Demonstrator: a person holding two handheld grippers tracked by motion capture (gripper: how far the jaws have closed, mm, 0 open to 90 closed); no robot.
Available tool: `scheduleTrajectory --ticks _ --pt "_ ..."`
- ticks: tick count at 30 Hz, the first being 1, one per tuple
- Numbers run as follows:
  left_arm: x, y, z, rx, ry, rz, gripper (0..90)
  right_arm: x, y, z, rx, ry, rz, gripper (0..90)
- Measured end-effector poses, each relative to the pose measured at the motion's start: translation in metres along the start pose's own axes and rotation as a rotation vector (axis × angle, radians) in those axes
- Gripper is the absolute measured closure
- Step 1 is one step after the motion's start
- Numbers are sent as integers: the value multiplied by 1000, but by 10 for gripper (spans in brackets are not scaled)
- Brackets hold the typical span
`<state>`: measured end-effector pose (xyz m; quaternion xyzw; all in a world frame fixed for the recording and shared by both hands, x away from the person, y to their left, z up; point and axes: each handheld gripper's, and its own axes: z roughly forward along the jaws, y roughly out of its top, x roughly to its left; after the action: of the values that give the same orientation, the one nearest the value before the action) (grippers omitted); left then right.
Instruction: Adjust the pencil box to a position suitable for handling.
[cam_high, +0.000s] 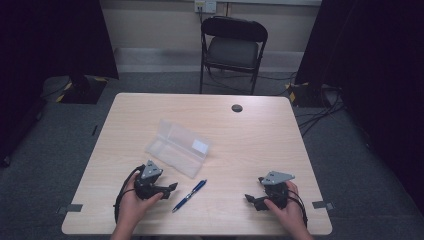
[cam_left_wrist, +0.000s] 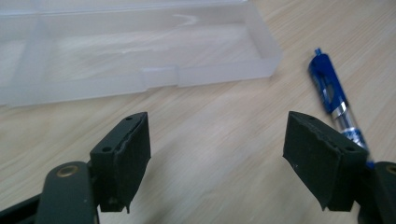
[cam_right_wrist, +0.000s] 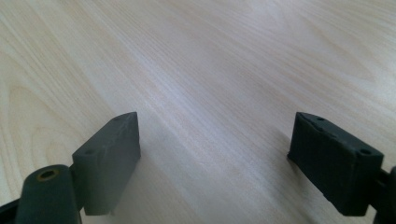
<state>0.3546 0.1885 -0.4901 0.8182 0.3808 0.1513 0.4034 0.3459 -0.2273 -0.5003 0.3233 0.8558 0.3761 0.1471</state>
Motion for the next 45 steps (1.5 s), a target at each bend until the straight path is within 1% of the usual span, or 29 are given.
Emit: scheduleTrajectory --ticks 3,6,7,9,10,12,13,15,16,17,20,21,22,23,26,27,28,31,32,33,34,35,38,39,41,42,43,44,45 --pt "-2 5 7 -11 -29 -12 253 0 0 0 0 2 0 153" --pt "-2 8 10 -13 -34 -7 310 0 0 0 0 1 0 153" --pt "-3 11 13 2 -31 -11 320 0 0 0 0 2 0 153" --pt "-3 13 14 2 -48 -12 375 0 0 0 0 2 1 153" --pt "-4 14 15 2 -54 -25 383 0 0 0 0 2 0 153" --pt "-3 15 16 10 -57 -19 404 0 0 0 0 0 1 153" --pt "-4 16 17 9 -65 -29 419 0 0 0 0 2 0 153" --pt "-4 17 19 12 -68 -24 435 0 0 0 0 2 1 153" --pt "-4 18 19 26 -61 -14 454 0 0 0 0 2 0 153" --pt "-4 18 21 14 -68 -15 479 0 0 0 0 0 1 153" --pt "-6 21 23 27 -68 11 539 0 0 0 0 2 1 153" --pt "-5 23 24 37 -64 30 547 0 0 0 0 2 1 153" --pt "-6 24 25 40 -65 31 561 0 0 0 0 2 0 153" --pt "-7 25 26 40 -74 17 597 0 0 0 0 2 0 153" --pt "-7 28 29 39 -75 27 626 0 0 0 0 0 0 153" --pt "-7 29 30 41 -80 21 635 0 0 0 0 2 1 153" --pt "-7 29 31 43 -78 28 638 0 0 0 0 2 1 153" --pt "-8 31 35 39 -77 23 642 0 0 0 0 2 1 153" --pt "-10 31 37 34 -73 5 641 0 0 0 0 2 1 153" --pt "-10 31 37 34 -73 5 634 0 0 0 0 2 1 153" --pt "-9 33 39 34 -77 22 634 0 0 0 1 0 2 153" --pt "-10 35 41 40 -65 26 619 0 0 0 0 2 1 153" --pt "-13 39 44 33 -71 11 609 0 0 0 0 3 1 153" --pt "-14 42 45 23 -64 32 607 0 0 0 0 2 1 153" --pt "-15 43 43 27 -67 32 596 0 0 0 0 2 1 153" --pt "-14 44 41 25 -65 42 589 0 0 0 0 1 1 153" --pt "-14 44 38 27 -74 31 581 0 0 0 0 1 1 153" --pt "-13 43 35 22 -68 41 578 0 0 0 0 3 1 153" --pt "-12 42 32 20 -64 35 569 0 0 0 0 4 1 153"
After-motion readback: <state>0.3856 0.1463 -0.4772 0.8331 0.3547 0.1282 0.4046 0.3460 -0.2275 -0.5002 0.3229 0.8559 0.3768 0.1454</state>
